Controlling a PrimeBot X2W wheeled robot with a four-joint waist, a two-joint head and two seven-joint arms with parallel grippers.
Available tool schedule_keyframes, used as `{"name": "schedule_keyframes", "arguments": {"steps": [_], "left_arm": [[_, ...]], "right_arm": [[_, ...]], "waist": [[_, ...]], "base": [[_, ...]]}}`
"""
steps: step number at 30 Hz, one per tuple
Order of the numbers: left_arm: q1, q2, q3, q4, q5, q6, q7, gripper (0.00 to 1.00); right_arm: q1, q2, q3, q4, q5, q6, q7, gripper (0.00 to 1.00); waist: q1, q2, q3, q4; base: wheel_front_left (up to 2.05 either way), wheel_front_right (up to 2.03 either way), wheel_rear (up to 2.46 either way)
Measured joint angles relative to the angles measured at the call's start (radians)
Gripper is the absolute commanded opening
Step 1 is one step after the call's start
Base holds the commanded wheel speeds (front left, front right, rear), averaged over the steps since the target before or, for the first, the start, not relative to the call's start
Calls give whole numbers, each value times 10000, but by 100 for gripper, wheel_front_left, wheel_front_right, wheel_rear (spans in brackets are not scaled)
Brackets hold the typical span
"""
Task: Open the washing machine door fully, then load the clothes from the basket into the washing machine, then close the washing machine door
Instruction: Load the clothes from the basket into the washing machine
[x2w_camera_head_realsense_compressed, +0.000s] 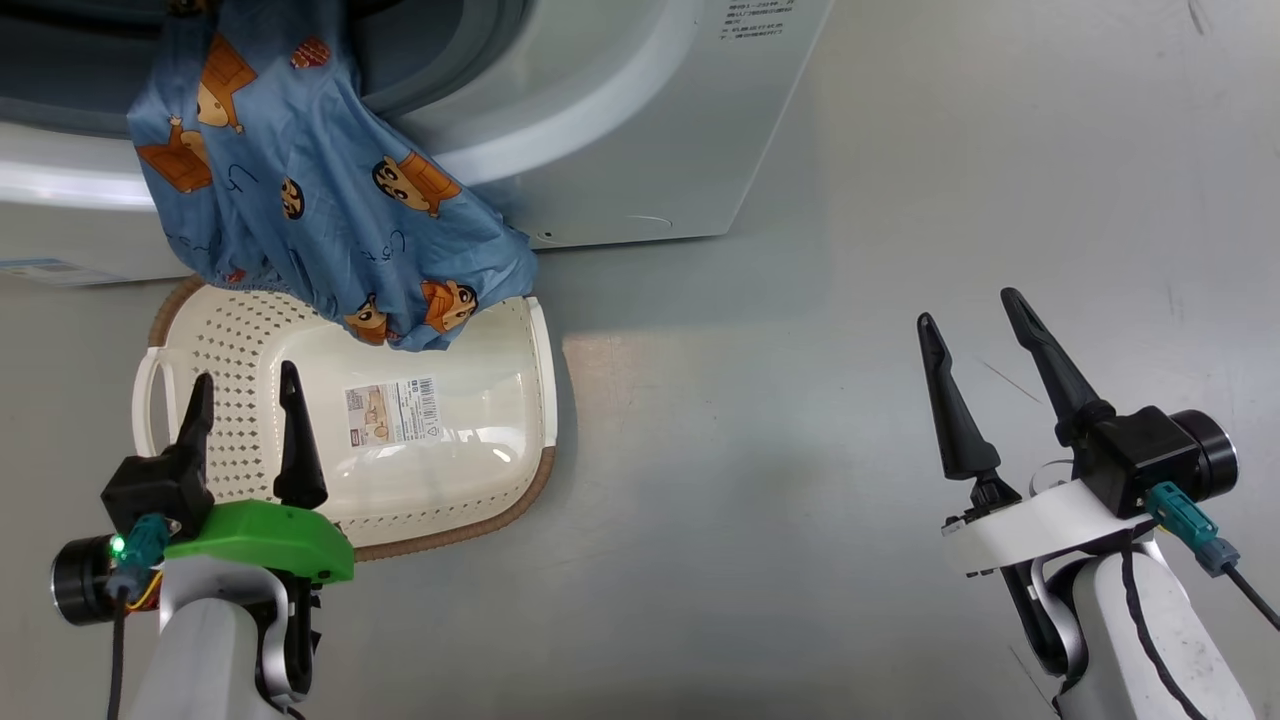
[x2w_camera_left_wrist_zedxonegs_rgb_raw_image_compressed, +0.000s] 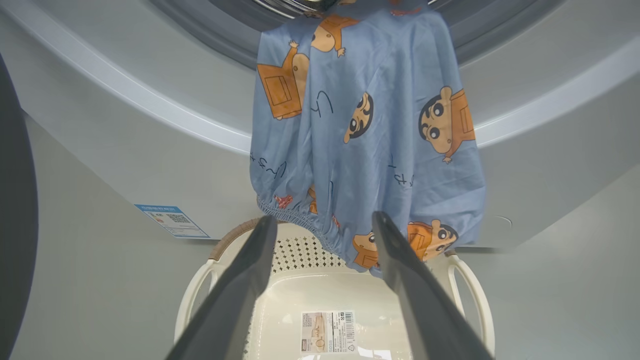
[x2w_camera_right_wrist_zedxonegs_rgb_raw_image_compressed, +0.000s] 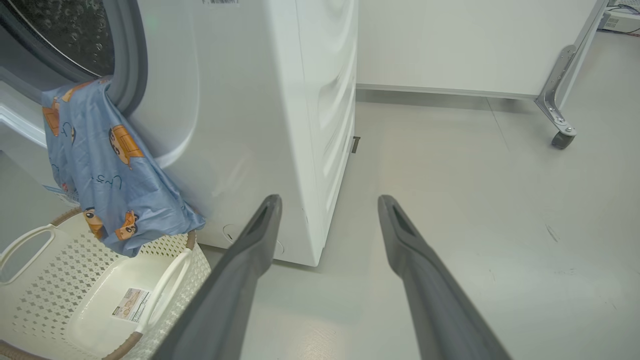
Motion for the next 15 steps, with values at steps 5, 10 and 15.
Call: {"name": "schedule_keyframes", "arguments": {"steps": [5,10,15], "left_arm": [[56,6,23,-268,-125,0,242,100],[-126,2,19,-270,-364,-84,681,100],[-445,-2,123,-194,-709,-84,1057,100]], "right_arm": [[-19,29,291,10,0,0,0,100],[-39,52,332,10,0,0,0,100],[-92,111,456,6,0,0,0,100]], "waist": [[0,0,22,-118],[0,0,40,-319],[0,0,126,-530]], "base": [[0,0,0],[0,0,0],[0,0,0]]}}
